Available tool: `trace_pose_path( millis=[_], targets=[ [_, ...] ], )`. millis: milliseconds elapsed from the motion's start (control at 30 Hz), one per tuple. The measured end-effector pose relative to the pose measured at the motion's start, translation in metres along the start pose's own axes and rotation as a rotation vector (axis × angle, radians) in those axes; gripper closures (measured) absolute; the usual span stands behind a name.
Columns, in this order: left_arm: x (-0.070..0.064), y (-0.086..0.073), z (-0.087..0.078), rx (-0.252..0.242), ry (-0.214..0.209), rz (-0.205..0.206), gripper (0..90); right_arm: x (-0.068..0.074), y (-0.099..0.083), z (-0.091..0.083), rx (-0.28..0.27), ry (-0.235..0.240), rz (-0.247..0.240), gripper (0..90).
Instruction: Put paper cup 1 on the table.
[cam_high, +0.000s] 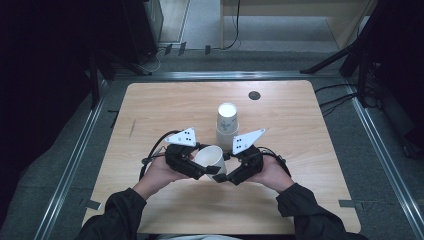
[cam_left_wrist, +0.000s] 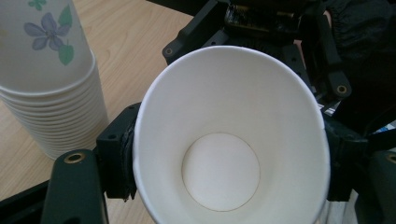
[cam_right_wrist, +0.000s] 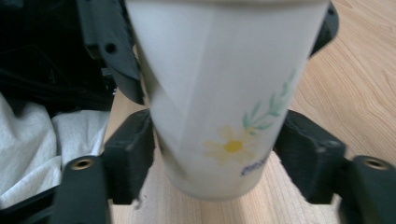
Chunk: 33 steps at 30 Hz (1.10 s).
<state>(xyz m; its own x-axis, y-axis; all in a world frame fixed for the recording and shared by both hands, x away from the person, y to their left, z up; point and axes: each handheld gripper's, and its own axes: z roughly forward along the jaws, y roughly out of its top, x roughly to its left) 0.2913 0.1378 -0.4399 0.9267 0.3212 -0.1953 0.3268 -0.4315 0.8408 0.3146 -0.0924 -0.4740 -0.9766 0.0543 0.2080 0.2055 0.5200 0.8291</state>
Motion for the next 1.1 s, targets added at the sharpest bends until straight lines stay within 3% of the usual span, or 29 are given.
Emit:
trace_pose_path(
  millis=[400, 600, 800, 967, 1100],
  targets=[
    [0.006, 0.002, -0.017, -0.005, 0.040, 0.009, 24.8, 0.001, -0.006, 0.000, 0.066, -0.077, -0.001, 22.9],
    [0.011, 0.004, -0.022, -0.001, 0.055, 0.013, 24.8, 0.004, -0.007, -0.007, 0.058, -0.102, 0.009, 22.9],
    [0.017, 0.003, -0.025, 0.022, 0.069, 0.012, 24.8, 0.004, -0.011, -0.017, 0.042, -0.166, 0.022, 22.9],
    [0.021, 0.002, -0.025, 0.043, 0.099, 0.020, 24.8, 0.008, -0.013, -0.025, 0.030, -0.198, -0.008, 23.5],
    [0.025, 0.000, -0.024, 0.067, 0.120, 0.021, 24.8, 0.011, -0.014, -0.028, 0.024, -0.267, 0.007, 24.1]
  ],
)
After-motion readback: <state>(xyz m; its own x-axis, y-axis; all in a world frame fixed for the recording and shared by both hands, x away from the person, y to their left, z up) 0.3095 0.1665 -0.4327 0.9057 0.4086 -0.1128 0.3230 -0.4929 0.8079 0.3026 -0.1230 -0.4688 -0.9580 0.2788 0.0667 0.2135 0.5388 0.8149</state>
